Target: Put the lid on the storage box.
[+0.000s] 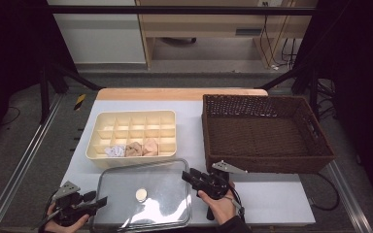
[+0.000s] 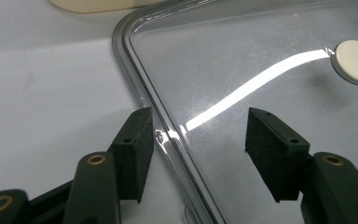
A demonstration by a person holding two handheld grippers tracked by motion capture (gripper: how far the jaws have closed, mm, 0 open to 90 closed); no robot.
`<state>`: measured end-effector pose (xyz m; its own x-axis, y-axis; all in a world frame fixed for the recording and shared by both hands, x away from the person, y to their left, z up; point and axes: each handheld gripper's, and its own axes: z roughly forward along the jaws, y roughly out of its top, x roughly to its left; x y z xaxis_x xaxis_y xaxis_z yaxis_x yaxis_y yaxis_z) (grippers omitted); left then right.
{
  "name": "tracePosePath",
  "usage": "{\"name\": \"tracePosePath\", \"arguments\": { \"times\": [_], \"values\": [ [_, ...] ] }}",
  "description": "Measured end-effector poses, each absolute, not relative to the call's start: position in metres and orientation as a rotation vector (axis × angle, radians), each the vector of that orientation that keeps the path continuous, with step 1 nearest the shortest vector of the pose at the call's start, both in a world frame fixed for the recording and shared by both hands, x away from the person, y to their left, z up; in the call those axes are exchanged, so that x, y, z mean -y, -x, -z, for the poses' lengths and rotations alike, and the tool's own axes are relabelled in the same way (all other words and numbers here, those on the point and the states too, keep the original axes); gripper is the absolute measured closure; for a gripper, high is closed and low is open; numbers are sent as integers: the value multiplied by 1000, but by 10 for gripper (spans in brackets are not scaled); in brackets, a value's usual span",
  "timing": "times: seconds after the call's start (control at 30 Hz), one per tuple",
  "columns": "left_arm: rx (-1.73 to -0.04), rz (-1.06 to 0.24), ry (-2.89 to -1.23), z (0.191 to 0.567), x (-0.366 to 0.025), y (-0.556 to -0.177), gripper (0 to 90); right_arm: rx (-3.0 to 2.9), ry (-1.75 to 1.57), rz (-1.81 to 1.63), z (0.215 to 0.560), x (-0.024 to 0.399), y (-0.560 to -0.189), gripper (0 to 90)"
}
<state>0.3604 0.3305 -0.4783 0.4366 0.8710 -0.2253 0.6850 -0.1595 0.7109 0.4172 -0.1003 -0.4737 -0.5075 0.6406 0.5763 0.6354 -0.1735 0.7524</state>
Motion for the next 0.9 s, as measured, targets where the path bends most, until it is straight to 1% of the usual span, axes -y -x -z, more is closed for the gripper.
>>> {"name": "tracePosePath", "arguments": {
  "times": [0.13, 0.17, 0.2, 0.33, 0.43, 0.7, 0.9],
  "values": [
    [-1314, -301, -1911, 478, -331, -361, 416, -2032, -1538, -1814, 476, 96, -421, 549],
    [-1314, -300, -1910, 478, -331, -361, 415, -2043, -1534, -1789, 477, 95, -421, 550],
    [-1313, -300, -1911, 478, -331, -361, 416, -2064, -1535, -1768, 477, 94, -421, 576],
    [-1310, -301, -1914, 478, -330, -360, 415, -2197, -1530, -1678, 485, 85, -418, 559],
    [-1309, -298, -1914, 478, -330, -361, 415, -2212, -1537, -1704, 483, 89, -417, 589],
    [-1305, -284, -1910, 478, -331, -361, 390, -2299, -1504, -1673, 485, 97, -411, 594],
    [-1302, -261, -1892, 479, -333, -362, 361, -2292, -1495, -1701, 484, 98, -412, 629]
  ]
}}
